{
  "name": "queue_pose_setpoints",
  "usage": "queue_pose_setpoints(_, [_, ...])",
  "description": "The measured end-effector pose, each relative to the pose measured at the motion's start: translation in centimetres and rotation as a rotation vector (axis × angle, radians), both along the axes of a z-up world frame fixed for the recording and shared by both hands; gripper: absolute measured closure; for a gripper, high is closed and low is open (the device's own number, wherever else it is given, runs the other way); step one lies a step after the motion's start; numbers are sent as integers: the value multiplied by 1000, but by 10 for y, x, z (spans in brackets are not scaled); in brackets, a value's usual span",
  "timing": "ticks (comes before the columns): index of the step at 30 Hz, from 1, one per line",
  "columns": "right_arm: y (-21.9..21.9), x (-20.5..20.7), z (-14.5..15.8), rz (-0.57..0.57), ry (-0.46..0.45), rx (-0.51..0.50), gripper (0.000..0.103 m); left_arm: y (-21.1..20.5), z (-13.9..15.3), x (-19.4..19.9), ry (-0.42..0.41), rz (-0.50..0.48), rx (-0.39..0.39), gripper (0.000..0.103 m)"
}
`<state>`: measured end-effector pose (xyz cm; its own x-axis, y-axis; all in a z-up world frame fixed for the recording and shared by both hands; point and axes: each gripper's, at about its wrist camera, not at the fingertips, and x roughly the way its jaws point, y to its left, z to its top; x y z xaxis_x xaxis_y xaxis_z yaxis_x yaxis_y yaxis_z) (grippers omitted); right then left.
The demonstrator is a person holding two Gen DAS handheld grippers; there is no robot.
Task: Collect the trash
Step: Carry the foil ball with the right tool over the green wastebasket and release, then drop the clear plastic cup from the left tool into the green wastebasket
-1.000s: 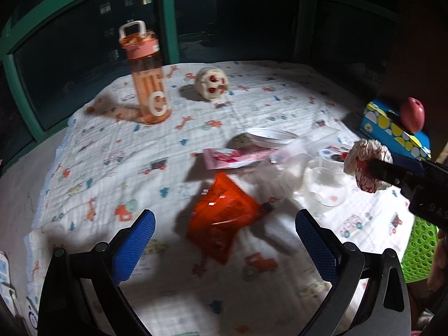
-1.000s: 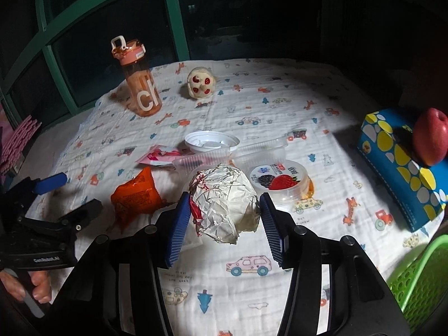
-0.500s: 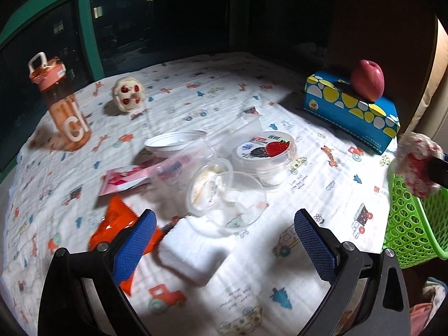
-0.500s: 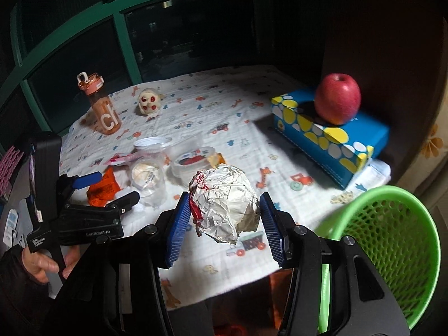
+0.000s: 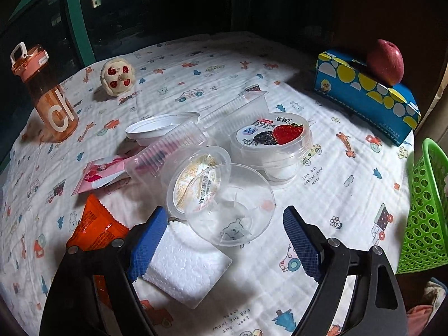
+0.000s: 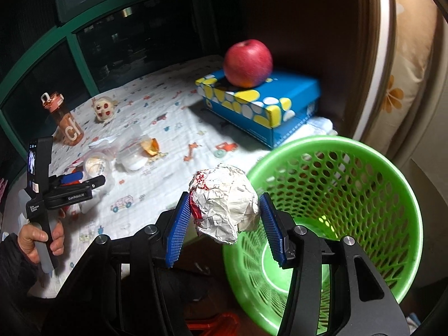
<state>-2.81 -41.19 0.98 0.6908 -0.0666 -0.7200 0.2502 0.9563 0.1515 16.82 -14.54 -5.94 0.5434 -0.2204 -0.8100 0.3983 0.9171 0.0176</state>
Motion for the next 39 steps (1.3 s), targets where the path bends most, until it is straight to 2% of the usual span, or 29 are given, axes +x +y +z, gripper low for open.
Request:
queue_pose_setpoints(2, [-7, -6, -1, -18, -2, 7, 53, -2, -1, 2, -6, 4, 11, 23])
queue_pose_setpoints(7, [-24, -19, -3, -73, 2, 9, 52, -6, -9, 9, 20, 2, 12, 42])
queue_pose_setpoints(11, [-35, -27, -6, -111, 15, 10, 52, -7, -7, 5, 10, 6, 6, 43])
queue_pose_setpoints(17, [-47, -34, -12, -161, 36, 6, 51, -8, 16, -14, -1, -29, -49, 44])
queue_pose_setpoints(22, [-51, -37, -17, -184, 52, -1, 49, -26, 47, -36, -43, -112, -90, 44])
queue_pose_setpoints(28, [-56, -49, -15, -219, 43, -8, 39, -68, 74, -56, -44, -230, -148, 44])
queue_pose_setpoints(35, [-68, -73, -5, -264, 2, -30, 36, -134, 93, -86, -26, -394, -184, 44])
queue_pose_setpoints(39, [-78, -90, 0, -301, -27, -33, 33, -173, 96, -109, -27, -490, -173, 43])
